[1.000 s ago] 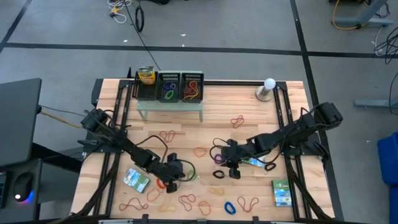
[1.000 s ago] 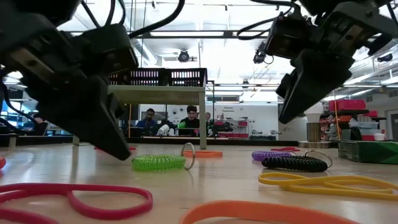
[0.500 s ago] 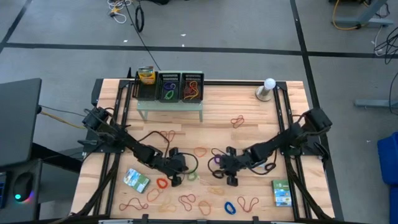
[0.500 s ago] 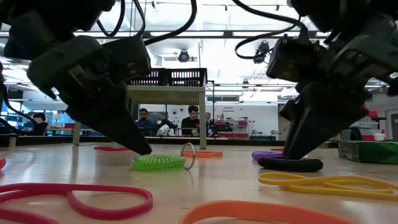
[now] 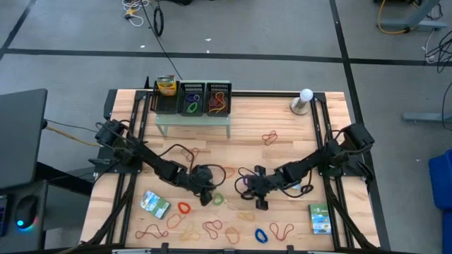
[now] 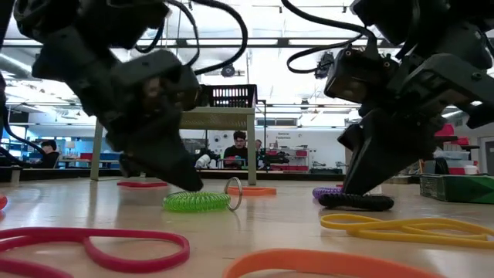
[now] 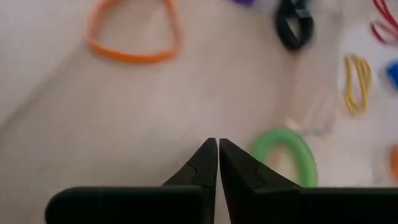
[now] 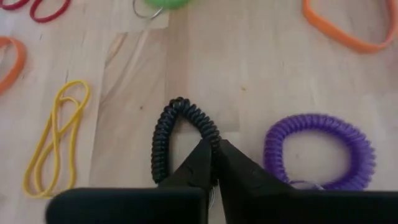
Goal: Pick & Place Office Desk Supplies
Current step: Put the black spring keychain into the middle black bin on the shelf, then put the black spring rubber band into the middle black bin on the shelf
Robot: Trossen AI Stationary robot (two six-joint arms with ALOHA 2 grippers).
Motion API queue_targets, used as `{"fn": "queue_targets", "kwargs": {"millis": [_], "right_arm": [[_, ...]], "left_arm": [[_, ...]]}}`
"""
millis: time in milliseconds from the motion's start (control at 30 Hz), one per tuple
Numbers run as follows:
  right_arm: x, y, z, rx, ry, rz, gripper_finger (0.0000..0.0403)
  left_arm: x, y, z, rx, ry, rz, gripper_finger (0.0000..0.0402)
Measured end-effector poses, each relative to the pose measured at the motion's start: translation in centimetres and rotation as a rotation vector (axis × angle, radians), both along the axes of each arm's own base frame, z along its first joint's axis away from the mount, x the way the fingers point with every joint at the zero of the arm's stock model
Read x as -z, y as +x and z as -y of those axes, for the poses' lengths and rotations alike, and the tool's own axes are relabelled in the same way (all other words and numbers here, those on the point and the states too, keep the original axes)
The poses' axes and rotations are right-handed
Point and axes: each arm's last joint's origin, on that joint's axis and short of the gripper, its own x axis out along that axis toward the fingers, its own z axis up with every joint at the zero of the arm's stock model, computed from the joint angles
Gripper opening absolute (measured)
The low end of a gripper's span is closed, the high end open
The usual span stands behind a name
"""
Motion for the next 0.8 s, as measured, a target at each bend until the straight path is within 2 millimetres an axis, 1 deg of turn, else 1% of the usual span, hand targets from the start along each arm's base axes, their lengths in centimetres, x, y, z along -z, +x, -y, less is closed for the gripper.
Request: {"fn": "queue_targets", "kwargs": {"millis": [67,133,233,300,433,533,600,700,800], "right_arm": [[-0.1,0.0,0.0,-0.002,-0.02,0.016,0.0009],[-0.4,0.1,0.1,0.018,-0.042,0.044,0.0009],[-1.1,0.2,0.3,0.07,-0.103,0.098,0.0012],[-1.4,0.5,0.4,0.107,-0.145,0.15,0.0007],[-1.8,0.9,0.3,0.101,-0.154,0.22,0.0005],[-1.6,0.6,-0.1,0.047,-0.14,0.176,0.0014],[-1.5,-0.1,-0.5,0.035,-0.125,0.127,0.0022],[-1.7,-1.3,-0.7,0.062,-0.123,0.044,0.0041],[-2.6,-2.3,-0.5,0.143,-0.118,-0.002,0.0068]], "left_arm": [[-0.2,0.2,-0.1,-0.012,-0.009,0.025,0.0031],[-0.6,0.6,0.0,-0.008,-0.036,0.072,0.0042],[-1.3,1.2,0.2,-0.049,-0.14,0.172,0.0065],[-1.6,1.5,0.5,-0.076,-0.212,0.226,0.0083],[-1.0,1.7,1.1,-0.107,-0.308,0.261,0.0116],[0.1,1.7,1.5,-0.122,-0.337,0.249,0.014],[0.6,2.0,1.8,-0.122,-0.332,0.245,0.0153],[0.9,2.5,2.0,-0.109,-0.298,0.252,0.0167],[0.9,3.0,2.2,-0.082,-0.243,0.255,0.0171]]}}
